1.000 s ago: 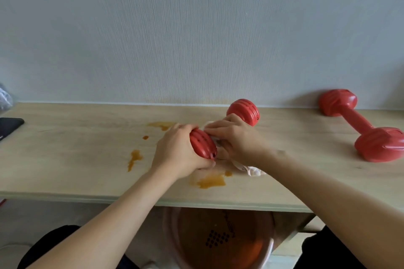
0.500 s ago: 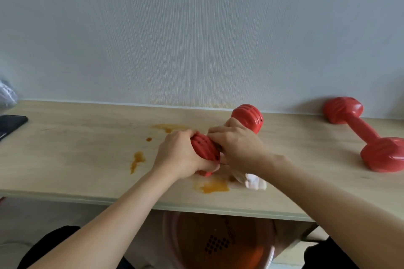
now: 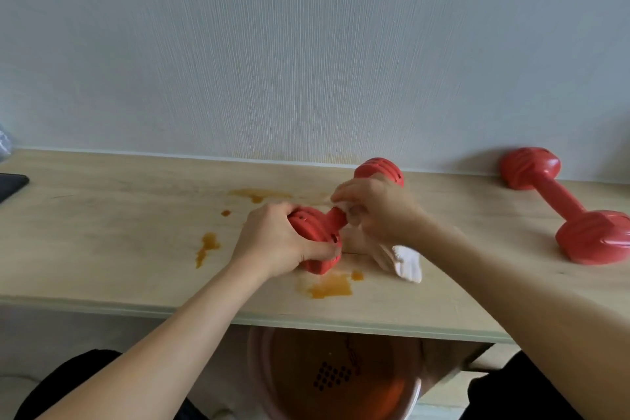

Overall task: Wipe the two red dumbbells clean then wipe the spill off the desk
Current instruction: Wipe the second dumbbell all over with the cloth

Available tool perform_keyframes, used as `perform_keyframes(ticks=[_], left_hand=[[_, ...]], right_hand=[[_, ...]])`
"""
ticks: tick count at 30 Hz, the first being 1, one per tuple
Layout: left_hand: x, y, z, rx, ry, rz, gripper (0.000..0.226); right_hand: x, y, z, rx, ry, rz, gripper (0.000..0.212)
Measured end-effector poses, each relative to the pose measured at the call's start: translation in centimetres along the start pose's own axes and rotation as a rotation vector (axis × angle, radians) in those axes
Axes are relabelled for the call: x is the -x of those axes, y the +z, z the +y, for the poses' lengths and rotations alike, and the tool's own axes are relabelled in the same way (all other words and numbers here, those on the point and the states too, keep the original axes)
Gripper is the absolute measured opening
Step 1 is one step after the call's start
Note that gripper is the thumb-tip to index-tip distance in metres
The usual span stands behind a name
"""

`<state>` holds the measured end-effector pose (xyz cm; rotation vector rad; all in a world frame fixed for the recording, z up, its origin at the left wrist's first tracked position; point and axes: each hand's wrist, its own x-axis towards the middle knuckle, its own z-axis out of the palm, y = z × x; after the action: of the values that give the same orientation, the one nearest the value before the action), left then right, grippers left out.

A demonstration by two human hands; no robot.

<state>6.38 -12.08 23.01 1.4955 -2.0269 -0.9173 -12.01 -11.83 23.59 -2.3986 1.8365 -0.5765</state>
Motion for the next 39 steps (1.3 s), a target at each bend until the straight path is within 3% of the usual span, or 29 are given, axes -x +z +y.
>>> perform_keyframes(ticks=[4,8,13,16,18,20,23,29,33,39], left_hand=[[0.1,-0.1,0.1,0.028,-0.005,-0.002,0.056],[0.3,0.1,0.1,0.078,-0.019,-0.022,0.067],[-0.1,-0.7,-0.1,0.206,-0.117,-0.111,0.05],[-0.1,-1.1,0.0,0.232,-0.15,-0.161,0.052],[0.2,-0.8,0.5,-0.06,-0.047,-0.067,0.069],[1.1,-0.1,1.2,-0.396,0.164,0.114,0.079],[1.9,1.4,1.2,-0.494,0.233,0.119,0.087],[0.8,1.4,0.8,-0.408,0.14,0.143,0.092],[-0.1,0.6,0.6,-0.307,0.076,0.148,0.085],[0.0,0.2,0.3,-0.188,0.044,0.128,0.086]], right_hand=[[0.8,-0.6,-1.8,-0.088,-0.114,-0.122,0.034],[-0.5,-0.4,1.8,0.058,0.061,-0.028,0.03],[-1.7,0.6,2.4,0.069,0.089,-0.027,0.019],[-1.6,0.3,1.9,0.036,0.102,-0.057,0.032],[-1.6,0.3,1.9,0.08,0.11,-0.074,0.04],[-1.5,0.4,1.6,0.123,0.126,-0.067,0.041],[-1.4,0.5,1.5,0.117,0.138,-0.084,0.041],[-0.9,0.9,1.8,0.056,0.081,0.022,0.036],[-0.5,1.3,-1.1,-0.035,-0.139,-0.013,0.034],[-0.5,0.7,0.4,-0.061,-0.035,0.0,0.035]])
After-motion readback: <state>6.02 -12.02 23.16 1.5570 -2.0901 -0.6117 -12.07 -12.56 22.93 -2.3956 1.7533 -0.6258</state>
